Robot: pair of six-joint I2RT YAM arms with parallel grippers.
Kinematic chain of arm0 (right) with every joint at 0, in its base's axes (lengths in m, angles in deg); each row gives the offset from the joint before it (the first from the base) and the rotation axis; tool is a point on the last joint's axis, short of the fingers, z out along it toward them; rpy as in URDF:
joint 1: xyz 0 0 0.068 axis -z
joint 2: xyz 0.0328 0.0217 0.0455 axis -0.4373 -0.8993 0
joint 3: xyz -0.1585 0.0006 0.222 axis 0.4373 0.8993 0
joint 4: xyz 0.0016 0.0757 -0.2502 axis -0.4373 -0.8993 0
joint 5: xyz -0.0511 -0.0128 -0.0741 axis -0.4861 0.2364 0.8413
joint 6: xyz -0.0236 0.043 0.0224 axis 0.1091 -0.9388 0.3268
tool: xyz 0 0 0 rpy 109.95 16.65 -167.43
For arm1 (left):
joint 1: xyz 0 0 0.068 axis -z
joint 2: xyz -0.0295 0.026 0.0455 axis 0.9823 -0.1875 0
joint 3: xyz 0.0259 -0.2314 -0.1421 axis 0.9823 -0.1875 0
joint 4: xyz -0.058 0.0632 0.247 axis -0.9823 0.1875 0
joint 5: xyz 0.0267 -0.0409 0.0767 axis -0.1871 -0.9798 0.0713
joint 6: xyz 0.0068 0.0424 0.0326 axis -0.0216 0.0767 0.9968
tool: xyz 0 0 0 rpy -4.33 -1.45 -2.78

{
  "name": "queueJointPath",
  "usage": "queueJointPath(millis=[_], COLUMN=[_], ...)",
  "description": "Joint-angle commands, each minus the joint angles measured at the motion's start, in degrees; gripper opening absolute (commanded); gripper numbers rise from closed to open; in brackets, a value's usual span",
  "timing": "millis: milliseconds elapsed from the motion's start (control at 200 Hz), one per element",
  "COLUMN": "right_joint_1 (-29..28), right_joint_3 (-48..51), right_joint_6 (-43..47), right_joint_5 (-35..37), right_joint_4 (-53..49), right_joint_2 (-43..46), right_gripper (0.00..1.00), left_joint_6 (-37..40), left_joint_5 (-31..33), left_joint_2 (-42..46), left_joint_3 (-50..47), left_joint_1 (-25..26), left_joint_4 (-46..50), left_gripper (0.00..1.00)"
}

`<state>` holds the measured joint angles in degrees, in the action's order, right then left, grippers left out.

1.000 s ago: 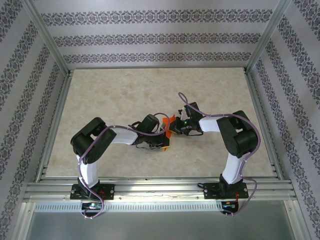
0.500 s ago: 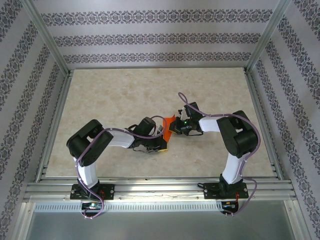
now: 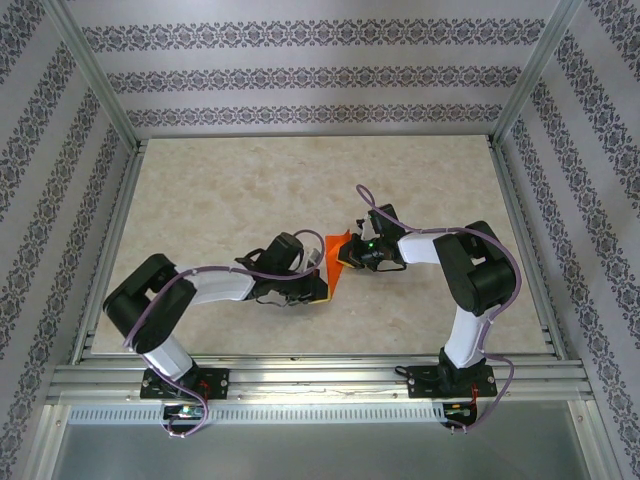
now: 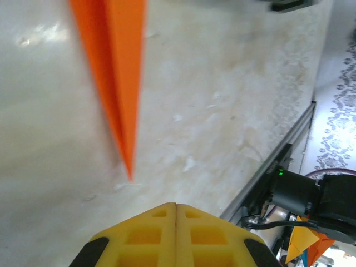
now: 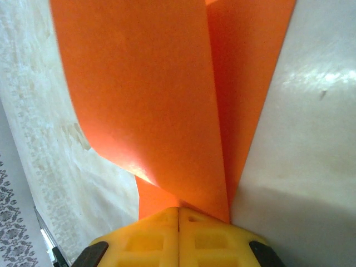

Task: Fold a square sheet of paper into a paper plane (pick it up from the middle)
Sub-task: Fold the wing for the fifth time at the center of the table.

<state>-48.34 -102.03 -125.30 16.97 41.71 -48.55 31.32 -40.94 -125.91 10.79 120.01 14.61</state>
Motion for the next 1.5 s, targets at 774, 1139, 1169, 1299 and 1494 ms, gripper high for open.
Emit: queueJointPath(millis=[774, 1139, 1169, 1299, 1494], right_joint_1=[-1.23, -1.06, -0.93, -0.33, -0.73], right_joint_3=[0.71, -0.40, -0.40, 0.34, 2.60], right_joint_6=[0.35, 0.04, 0.02, -0.17, 1.36], right_joint_5=[2.61, 0.56, 0.19, -0.63, -1.59], right_joint_4=[-4.09, -3.92, -3.77, -3.30, -2.88], right_joint_2=[-1.74, 3.08, 4.11, 8.72, 11.76], right_gripper=[0.07, 0.11, 0.11, 0.13, 0.11], left_joint_6=[5.14, 7.33, 7.80, 10.93, 13.06], left_joint_5=[9.57, 6.83, 6.45, 3.10, 1.20], left_joint_2=[-18.11, -16.43, -16.15, -15.02, -13.65], left_joint_3=[15.74, 6.65, 5.96, 3.57, 1.34], left_joint_1=[-1.53, -1.50, -1.51, -1.53, -1.79], left_joint_4=[7.35, 4.89, 4.68, 3.61, 3.91], left_gripper=[0.00, 0.00, 0.00, 0.00, 0.00])
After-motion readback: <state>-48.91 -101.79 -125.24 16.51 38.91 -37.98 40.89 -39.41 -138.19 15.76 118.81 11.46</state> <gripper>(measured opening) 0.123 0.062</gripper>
